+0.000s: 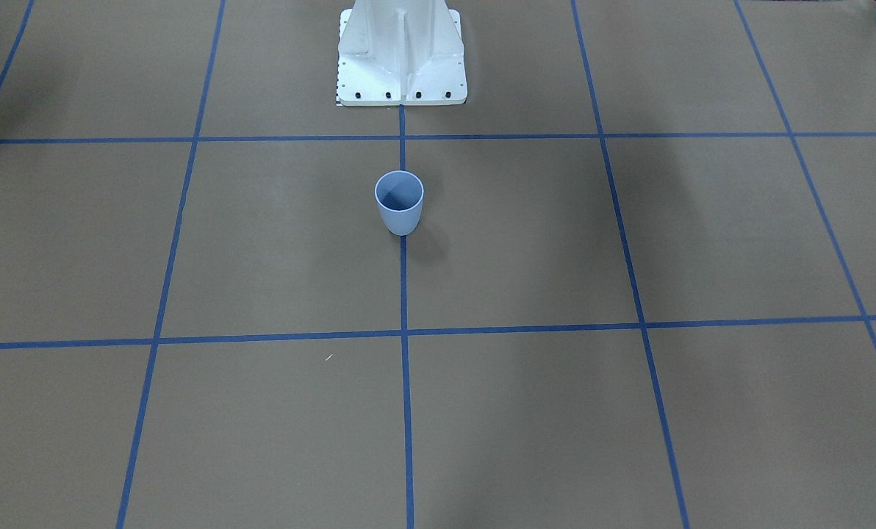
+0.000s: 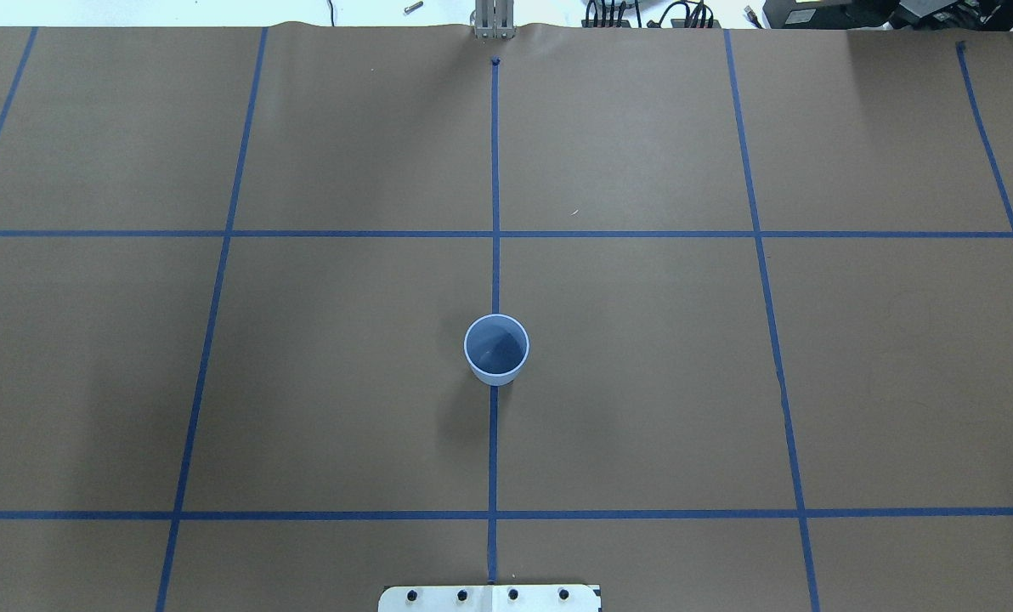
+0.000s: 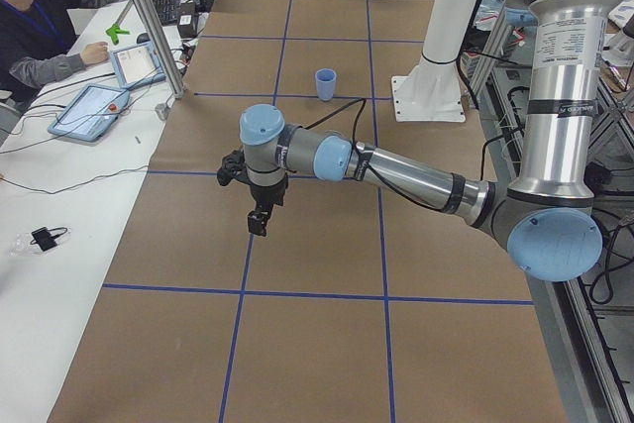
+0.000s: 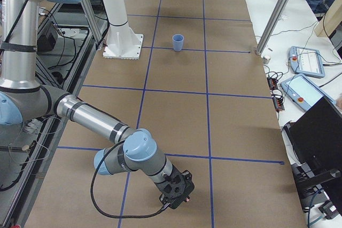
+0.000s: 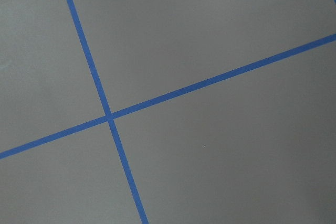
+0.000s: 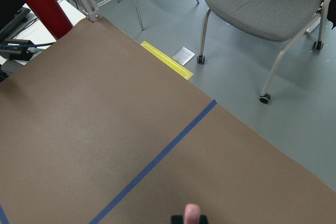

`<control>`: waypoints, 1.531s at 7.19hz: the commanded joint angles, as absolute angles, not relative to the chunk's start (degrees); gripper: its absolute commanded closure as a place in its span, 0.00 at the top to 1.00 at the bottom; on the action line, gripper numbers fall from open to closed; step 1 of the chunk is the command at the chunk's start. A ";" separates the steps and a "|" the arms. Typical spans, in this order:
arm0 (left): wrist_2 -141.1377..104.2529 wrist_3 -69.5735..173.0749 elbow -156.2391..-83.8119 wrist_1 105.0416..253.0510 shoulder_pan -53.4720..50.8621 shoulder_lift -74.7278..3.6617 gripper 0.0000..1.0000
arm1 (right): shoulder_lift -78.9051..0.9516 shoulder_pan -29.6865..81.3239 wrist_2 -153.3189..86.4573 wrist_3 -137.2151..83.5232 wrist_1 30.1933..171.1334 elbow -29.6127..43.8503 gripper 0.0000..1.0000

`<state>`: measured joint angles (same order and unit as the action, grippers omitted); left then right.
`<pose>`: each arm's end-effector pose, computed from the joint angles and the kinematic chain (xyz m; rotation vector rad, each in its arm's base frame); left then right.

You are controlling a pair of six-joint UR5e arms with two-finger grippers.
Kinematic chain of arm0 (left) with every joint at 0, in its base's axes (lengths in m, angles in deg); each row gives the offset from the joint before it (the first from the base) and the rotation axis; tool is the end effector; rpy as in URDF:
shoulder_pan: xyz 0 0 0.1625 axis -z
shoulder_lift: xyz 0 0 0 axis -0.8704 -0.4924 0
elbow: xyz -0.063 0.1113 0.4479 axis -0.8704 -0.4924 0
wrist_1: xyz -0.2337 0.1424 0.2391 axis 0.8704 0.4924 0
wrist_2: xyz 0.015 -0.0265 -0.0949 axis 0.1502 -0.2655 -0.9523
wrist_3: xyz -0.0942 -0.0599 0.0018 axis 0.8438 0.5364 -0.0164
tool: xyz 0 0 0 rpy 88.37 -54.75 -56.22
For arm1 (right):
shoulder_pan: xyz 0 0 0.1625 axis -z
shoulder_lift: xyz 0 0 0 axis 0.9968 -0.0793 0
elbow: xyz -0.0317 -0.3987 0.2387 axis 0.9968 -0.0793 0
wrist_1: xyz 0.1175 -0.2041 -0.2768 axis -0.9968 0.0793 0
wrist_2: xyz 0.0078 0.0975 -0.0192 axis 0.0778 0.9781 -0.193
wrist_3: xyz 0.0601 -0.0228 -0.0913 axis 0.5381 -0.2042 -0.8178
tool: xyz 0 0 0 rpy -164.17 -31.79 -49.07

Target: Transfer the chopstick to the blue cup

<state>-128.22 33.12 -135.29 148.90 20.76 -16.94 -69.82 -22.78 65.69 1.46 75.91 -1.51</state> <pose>0.0091 -0.4513 0.5866 0.1934 0.7291 0.2942 0.1847 -0.3243 0.7667 0.2395 -0.6490 0.9524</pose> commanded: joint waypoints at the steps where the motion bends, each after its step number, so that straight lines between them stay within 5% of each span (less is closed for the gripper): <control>1: -128.22 33.15 -135.23 148.81 20.71 -16.91 0.99 | -70.15 -28.08 67.03 -9.20 92.55 9.32 0.00; 5: -128.22 33.24 -135.14 148.64 20.80 -16.91 0.99 | -67.09 -32.94 67.03 -20.32 109.24 18.61 0.00; 11: -129.54 23.44 -133.83 147.24 28.24 -11.81 0.99 | -55.24 -9.60 74.67 5.12 109.70 25.03 0.00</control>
